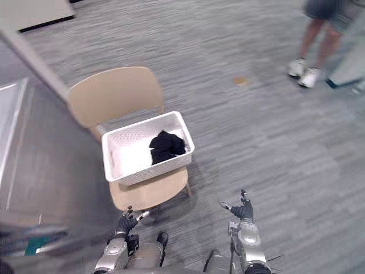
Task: Pick up the laundry basket with both hands and put the clothes into the washing machine.
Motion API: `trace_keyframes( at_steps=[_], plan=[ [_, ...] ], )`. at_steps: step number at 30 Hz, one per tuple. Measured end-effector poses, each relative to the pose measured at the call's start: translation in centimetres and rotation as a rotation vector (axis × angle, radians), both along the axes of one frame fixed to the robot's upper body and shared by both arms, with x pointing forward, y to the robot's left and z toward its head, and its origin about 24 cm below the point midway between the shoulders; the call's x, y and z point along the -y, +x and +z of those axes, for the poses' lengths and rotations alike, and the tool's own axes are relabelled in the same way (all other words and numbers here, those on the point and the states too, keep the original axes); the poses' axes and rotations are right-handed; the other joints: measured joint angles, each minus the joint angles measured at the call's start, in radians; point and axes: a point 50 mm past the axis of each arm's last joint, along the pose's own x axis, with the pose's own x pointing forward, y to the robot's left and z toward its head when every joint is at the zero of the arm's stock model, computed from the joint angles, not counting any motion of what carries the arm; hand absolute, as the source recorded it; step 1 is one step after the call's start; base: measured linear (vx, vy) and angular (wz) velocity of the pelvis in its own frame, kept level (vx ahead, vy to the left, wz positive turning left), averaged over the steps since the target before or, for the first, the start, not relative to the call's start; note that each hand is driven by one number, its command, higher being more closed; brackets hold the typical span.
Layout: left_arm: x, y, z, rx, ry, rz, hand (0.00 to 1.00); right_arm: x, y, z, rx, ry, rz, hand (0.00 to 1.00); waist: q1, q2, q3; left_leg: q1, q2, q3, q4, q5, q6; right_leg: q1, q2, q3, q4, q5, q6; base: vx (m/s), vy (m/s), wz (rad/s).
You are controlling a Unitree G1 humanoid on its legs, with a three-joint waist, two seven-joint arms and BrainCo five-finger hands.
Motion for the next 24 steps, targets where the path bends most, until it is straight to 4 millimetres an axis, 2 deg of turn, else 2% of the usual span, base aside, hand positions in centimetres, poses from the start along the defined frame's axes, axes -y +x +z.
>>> trace_keyframes(
  at_steps=[1, 2, 3, 5, 7, 9, 10, 11, 13, 15, 17, 18, 19, 21, 22, 23, 24],
  plan=[
    [0.1, 0.0, 0.0, -0.002, 0.001, -0.007, 0.00, 0.1, 0.1, 0.0, 0.002, 0.000, -0.006, 0.00, -0.006, 0.001, -0.001, -0.005, 0.017, 0.086, 0.001, -0.006, 0.019, 0.010, -0.002, -0.026, -0.009, 0.000, 0.000, 0.03, 0.035, 1.16],
    [0.0, 0.0, 0.0, -0.002, 0.008, -0.020, 0.00, 0.3, 0.2, 0.3, 0.013, -0.010, -0.011, 0.00, -0.018, -0.001, -0.005, -0.005, 0.037, 0.206, -0.002, 0.021, 0.034, 0.030, -0.015, -0.063, -0.021, -0.001, 0.001, 0.04, 0.076, 1.00],
    [0.0, -0.3, -0.1, -0.007, 0.011, -0.028, 0.00, 0.4, 0.3, 0.6, 0.024, -0.037, 0.004, 0.00, -0.019, -0.010, -0.006, -0.001, 0.027, 0.246, -0.019, 0.034, 0.049, 0.044, -0.026, -0.079, -0.034, 0.003, 0.008, 0.04, 0.102, 0.78],
    [-0.6, -0.5, -0.1, -0.011, 0.033, -0.035, 0.00, -0.2, 0.6, 0.9, 0.034, -0.064, 0.037, 0.00, -0.014, -0.039, -0.013, 0.004, -0.008, 0.230, -0.036, 0.036, 0.054, 0.057, -0.046, -0.079, -0.058, 0.007, 0.019, 0.05, 0.149, 0.34],
    [-1.0, -0.9, -0.3, -0.022, 0.049, -0.041, 0.00, -0.1, 1.0, 1.5, 0.049, -0.110, 0.059, 0.00, -0.020, -0.049, -0.018, 0.003, -0.036, 0.214, -0.021, -0.012, 0.077, 0.048, -0.082, -0.087, 0.003, -0.008, 0.045, 0.05, 0.181, 0.26],
    [-1.3, -1.3, -0.4, -0.034, 0.058, -0.043, 0.00, 0.2, 1.0, 1.5, 0.038, -0.152, 0.077, 0.00, -0.027, -0.046, -0.016, 0.032, -0.053, 0.199, 0.002, -0.051, 0.089, -0.005, -0.141, -0.067, 0.223, -0.009, 0.051, 0.05, 0.189, 0.25],
    [-1.8, -1.7, -0.5, -0.049, 0.073, -0.047, 0.00, 0.1, 0.9, 1.8, 0.040, -0.177, 0.095, 0.00, -0.043, -0.051, -0.015, 0.063, -0.067, 0.181, 0.007, -0.069, 0.095, -0.066, -0.178, -0.012, 0.402, 0.026, 0.005, 0.11, 0.206, 0.43],
    [-2.1, -2.3, -0.8, -0.075, 0.085, -0.055, 0.00, -0.2, 1.3, 2.3, 0.066, -0.192, 0.119, 0.00, -0.055, -0.046, -0.012, 0.083, -0.073, 0.155, 0.014, -0.083, 0.100, -0.137, -0.168, 0.094, 0.532, 0.026, -0.015, 0.11, 0.135, 0.51],
    [-3.1, -2.7, -0.9, -0.091, 0.119, -0.065, 0.00, -0.5, 2.0, 3.5, 0.117, -0.231, 0.156, 0.00, -0.078, -0.042, -0.010, 0.094, -0.074, 0.113, 0.021, -0.092, 0.103, -0.198, -0.104, 0.221, 0.563, -0.027, 0.023, 0.12, 0.062, 0.65],
    [-3.5, -2.7, -0.9, -0.091, 0.127, -0.062, 0.00, -0.2, 2.6, 4.6, 0.164, -0.264, 0.163, 0.00, -0.085, -0.044, -0.011, 0.094, -0.078, 0.079, 0.020, -0.092, 0.100, -0.230, -0.052, 0.290, 0.448, -0.055, 0.034, 0.13, 0.006, 0.70],
    [-3.3, -2.8, -1.0, -0.097, 0.118, -0.074, 0.00, 0.3, 3.0, 5.5, 0.191, -0.312, 0.178, 0.00, -0.089, -0.049, -0.015, 0.091, -0.085, 0.034, 0.030, -0.084, 0.083, -0.216, 0.001, 0.380, 0.217, -0.035, 0.052, 0.15, -0.041, 0.83],
    [-3.4, -2.8, -1.0, -0.099, 0.124, -0.086, 0.00, 0.4, 3.1, 5.8, 0.203, -0.322, 0.179, 0.00, -0.093, -0.065, -0.019, 0.086, -0.104, 0.012, 0.054, -0.083, 0.079, -0.194, 0.000, 0.394, 0.095, 0.029, 0.050, 0.18, -0.099, 0.94],
    [-3.5, -2.9, -1.1, -0.110, 0.126, -0.085, 0.00, 0.5, 3.2, 6.0, 0.210, -0.334, 0.185, 0.00, -0.095, -0.073, -0.019, 0.085, -0.115, -0.011, 0.070, -0.090, 0.069, -0.183, -0.012, 0.399, 0.068, 0.094, 0.065, 0.23, -0.171, 0.91],
    [-2.5, -2.8, -1.2, -0.103, 0.097, -0.084, 0.00, 1.2, 3.9, 6.9, 0.226, -0.394, 0.212, 0.00, -0.083, -0.022, -0.035, 0.085, -0.088, -0.036, 0.056, -0.094, 0.056, -0.164, 0.011, 0.364, 0.030, 0.098, 0.049, 0.22, -0.184, 0.37],
    [-2.3, -2.9, -1.3, -0.104, 0.092, -0.082, 0.00, 1.3, 4.3, 7.3, 0.239, -0.411, 0.224, 0.00, -0.080, -0.012, -0.037, 0.084, -0.081, -0.044, 0.047, -0.094, 0.053, -0.156, 0.020, 0.358, 0.015, 0.105, 0.040, 0.22, -0.202, 0.08],
    [-2.2, -3.0, -1.3, -0.107, 0.087, -0.081, 0.00, 1.5, 4.9, 7.9, 0.253, -0.446, 0.253, 0.00, -0.072, 0.000, -0.042, 0.085, -0.066, -0.063, 0.015, -0.082, 0.036, -0.150, 0.036, 0.336, -0.013, 0.114, 0.029, 0.17, -0.177, 0.16],
    [-2.2, -3.0, -1.3, -0.105, 0.087, -0.081, 0.00, 1.6, 5.0, 8.1, 0.252, -0.466, 0.269, 0.00, -0.072, 0.001, -0.042, 0.087, -0.060, -0.073, 0.003, -0.077, 0.028, -0.144, 0.041, 0.326, -0.024, 0.116, 0.026, 0.15, -0.178, 0.28]
  ],
)
